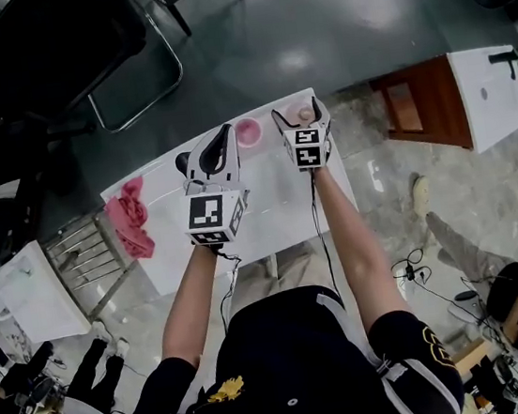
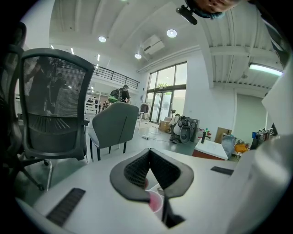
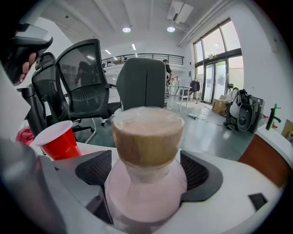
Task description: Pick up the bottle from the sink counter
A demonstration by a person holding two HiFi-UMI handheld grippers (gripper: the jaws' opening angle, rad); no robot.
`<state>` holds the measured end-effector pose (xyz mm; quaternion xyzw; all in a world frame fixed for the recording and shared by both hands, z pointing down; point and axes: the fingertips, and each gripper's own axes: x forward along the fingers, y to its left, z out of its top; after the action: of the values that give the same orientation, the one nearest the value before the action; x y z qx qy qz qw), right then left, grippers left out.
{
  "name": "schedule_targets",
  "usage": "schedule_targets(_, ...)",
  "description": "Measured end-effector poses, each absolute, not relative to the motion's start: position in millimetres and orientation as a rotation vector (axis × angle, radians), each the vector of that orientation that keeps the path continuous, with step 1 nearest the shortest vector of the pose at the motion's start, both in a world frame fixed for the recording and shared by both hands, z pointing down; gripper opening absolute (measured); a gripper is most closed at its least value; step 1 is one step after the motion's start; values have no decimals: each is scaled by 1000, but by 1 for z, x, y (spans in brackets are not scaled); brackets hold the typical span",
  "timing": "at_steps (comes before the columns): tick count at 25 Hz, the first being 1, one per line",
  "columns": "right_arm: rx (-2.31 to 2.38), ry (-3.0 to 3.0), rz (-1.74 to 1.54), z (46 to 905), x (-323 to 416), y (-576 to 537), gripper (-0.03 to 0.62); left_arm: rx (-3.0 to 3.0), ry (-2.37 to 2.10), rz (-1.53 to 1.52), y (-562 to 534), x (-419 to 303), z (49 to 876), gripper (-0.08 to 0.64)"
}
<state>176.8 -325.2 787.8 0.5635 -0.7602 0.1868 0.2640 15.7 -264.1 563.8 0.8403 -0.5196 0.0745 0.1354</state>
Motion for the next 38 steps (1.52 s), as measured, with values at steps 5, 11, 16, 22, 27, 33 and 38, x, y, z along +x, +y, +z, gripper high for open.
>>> schedule_targets(5, 1520, -2046, 487, 787, 170, -328, 456, 2433, -1501, 210, -264, 17, 565, 18)
schedule_targets(11, 1527, -2020, 444, 787, 172, -331, 456, 2432, -1504, 211, -264, 18, 565, 18)
schedule_targets(16, 1528, -2009, 413, 785, 175, -332, 440, 2424, -1505, 205, -261, 19, 563, 18)
schedule_targets(22, 1528, -2003, 418, 787, 174, -329, 437, 2428, -1512, 209, -255, 16, 562, 18)
schedule_targets(27, 1536, -1998, 403, 788, 179, -327, 436, 2439, -1496, 209, -252, 18, 563, 18)
schedule_targets(33, 1518, -2029, 437, 788, 166, -323, 436, 2449, -1488, 246, -245, 18, 562, 18)
schedule_targets(38, 1567, -2016, 450, 776, 178, -319, 436, 2461, -1480, 231, -248, 25, 553, 18)
